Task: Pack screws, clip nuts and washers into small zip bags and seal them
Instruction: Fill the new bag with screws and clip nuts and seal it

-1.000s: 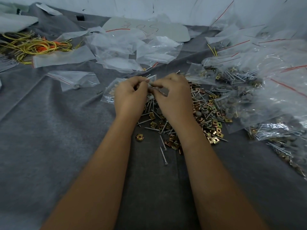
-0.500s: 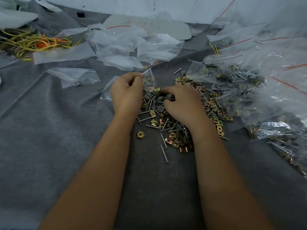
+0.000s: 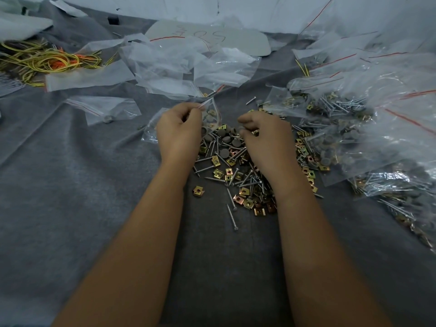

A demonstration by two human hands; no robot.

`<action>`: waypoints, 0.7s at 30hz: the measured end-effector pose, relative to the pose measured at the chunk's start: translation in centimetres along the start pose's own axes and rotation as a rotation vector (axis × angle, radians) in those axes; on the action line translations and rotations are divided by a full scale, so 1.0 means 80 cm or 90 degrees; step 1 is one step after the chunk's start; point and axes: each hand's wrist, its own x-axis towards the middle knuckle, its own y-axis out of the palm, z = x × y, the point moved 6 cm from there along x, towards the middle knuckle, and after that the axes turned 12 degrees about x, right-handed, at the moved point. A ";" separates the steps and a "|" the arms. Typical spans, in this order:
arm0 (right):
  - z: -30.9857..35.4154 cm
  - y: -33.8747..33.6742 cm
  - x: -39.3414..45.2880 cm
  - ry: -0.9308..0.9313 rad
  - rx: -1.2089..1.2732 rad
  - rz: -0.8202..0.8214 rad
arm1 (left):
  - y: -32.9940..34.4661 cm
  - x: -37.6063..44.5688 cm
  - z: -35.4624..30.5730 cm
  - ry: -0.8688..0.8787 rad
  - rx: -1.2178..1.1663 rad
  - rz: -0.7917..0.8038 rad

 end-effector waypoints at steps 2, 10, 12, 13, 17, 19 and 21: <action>0.004 -0.003 -0.001 -0.012 0.037 -0.039 | 0.001 -0.001 0.000 0.001 0.016 0.006; 0.039 0.014 -0.009 -0.123 0.134 -0.032 | 0.013 -0.006 -0.005 0.061 0.078 0.091; 0.041 0.020 -0.011 -0.140 0.112 -0.012 | 0.013 -0.007 -0.007 0.068 0.071 0.094; 0.041 0.020 -0.011 -0.141 0.106 -0.013 | 0.011 -0.006 -0.006 0.062 0.053 0.089; 0.039 0.009 -0.008 -0.162 0.113 -0.050 | 0.004 0.000 -0.002 0.009 -0.052 0.064; 0.039 0.011 -0.010 -0.166 0.085 -0.017 | 0.001 0.002 -0.004 0.023 -0.046 0.077; 0.038 0.016 -0.010 -0.182 0.037 0.029 | 0.002 0.003 -0.009 0.038 -0.064 0.129</action>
